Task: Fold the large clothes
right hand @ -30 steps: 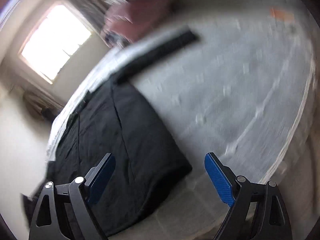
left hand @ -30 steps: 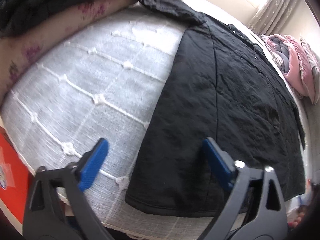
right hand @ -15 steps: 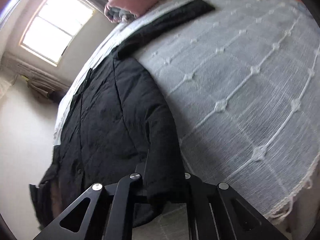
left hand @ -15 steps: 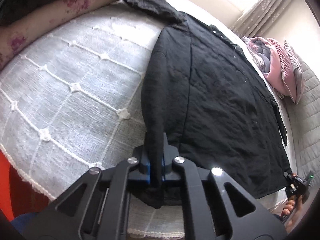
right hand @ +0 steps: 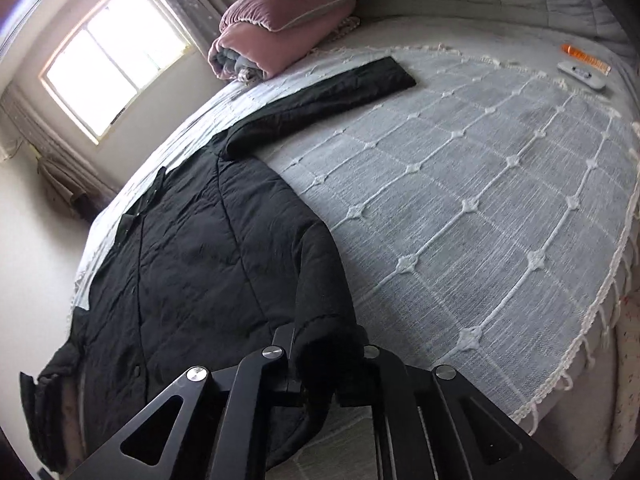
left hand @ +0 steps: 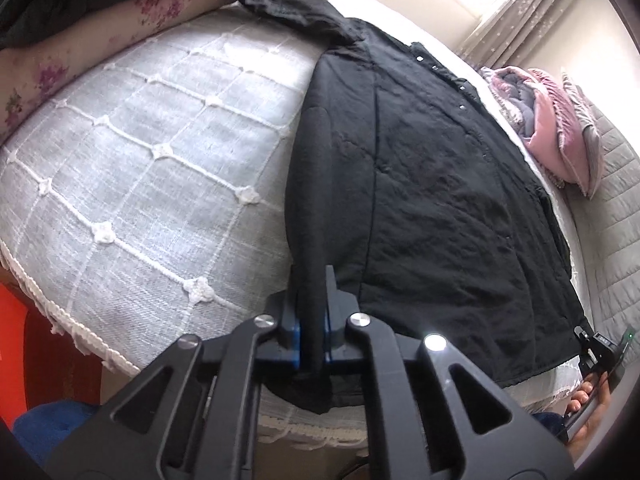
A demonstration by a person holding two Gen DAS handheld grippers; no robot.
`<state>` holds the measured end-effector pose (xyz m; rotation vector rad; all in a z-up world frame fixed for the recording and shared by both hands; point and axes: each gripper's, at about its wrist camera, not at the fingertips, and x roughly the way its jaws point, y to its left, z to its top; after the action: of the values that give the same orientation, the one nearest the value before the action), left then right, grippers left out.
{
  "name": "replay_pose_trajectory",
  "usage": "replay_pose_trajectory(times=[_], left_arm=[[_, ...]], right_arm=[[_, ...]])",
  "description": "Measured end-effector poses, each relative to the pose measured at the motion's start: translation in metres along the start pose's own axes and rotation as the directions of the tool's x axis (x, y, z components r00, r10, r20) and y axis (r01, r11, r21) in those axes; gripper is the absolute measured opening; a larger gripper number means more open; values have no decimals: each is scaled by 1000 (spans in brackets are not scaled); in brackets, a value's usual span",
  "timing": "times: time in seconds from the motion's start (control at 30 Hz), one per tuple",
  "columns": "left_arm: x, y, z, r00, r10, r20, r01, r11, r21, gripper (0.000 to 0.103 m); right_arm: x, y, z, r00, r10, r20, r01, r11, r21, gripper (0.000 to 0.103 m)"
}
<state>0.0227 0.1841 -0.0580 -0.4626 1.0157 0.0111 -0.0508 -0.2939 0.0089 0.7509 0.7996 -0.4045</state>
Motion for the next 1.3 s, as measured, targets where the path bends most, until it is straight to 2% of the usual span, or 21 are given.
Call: replay_pose_trajectory(times=[0.07,0.17,0.23,0.27,0.3,0.37,0.5,0.63,0.7,0.73,0.77,0.9,0.97,1.0,1.1,1.23,1.3], left_arm=[[1,3,4,1000,4,-4,-4,1000,-22,15],[-6,5,9,999,25,29,-24,999,-38,19],[-15,8,12,996,48,69,-45,998,-54,21],[-19,10,13,994,62,88,-57,996,-61,24],[-23,10,16,991,79,112,-72,995,-66,27],[-25,6,20,986,94,136,-87,995,-56,38],[-14,-14,28,989,83,122,-81,996,-21,40],[-7,-38,37,992,68,108,-70,997,12,45],[-7,-56,46,992,62,114,-67,997,41,48],[-7,-62,49,991,62,115,-69,996,51,53],[-6,-73,55,991,65,118,-73,995,69,58],[-1,-111,80,991,75,114,-90,988,128,62],[6,-131,97,995,53,90,-67,985,162,72],[10,-139,102,996,42,79,-55,983,174,74],[40,-163,124,998,31,62,-44,975,218,77],[100,-159,118,997,52,54,-64,967,248,78],[132,-150,117,993,111,-48,-96,966,242,78]], right_arm=[[-1,-13,1,999,35,-3,-35,997,72,17],[-16,-30,1,997,37,66,-46,989,142,26],[-25,-37,2,994,12,113,-31,985,168,38],[-28,-40,3,992,6,129,-29,984,178,48],[-28,-43,5,991,16,136,-41,982,186,53],[-25,-45,8,992,44,121,-66,980,187,53],[-11,-38,14,994,72,88,-86,981,171,54],[7,-33,22,995,64,74,-77,981,180,54],[14,-33,25,996,65,61,-75,979,191,54],[19,-32,28,996,68,49,-76,979,191,54],[22,-31,30,997,72,40,-78,979,186,54],[34,-24,52,997,70,22,-72,986,151,56],[42,-25,65,996,91,6,-91,979,183,59],[47,-25,71,995,102,1,-100,975,196,60],[65,-21,91,991,131,-29,-122,970,210,62],[92,-23,123,985,159,-71,-138,962,237,64],[102,-31,144,989,133,-57,-114,960,257,65]])
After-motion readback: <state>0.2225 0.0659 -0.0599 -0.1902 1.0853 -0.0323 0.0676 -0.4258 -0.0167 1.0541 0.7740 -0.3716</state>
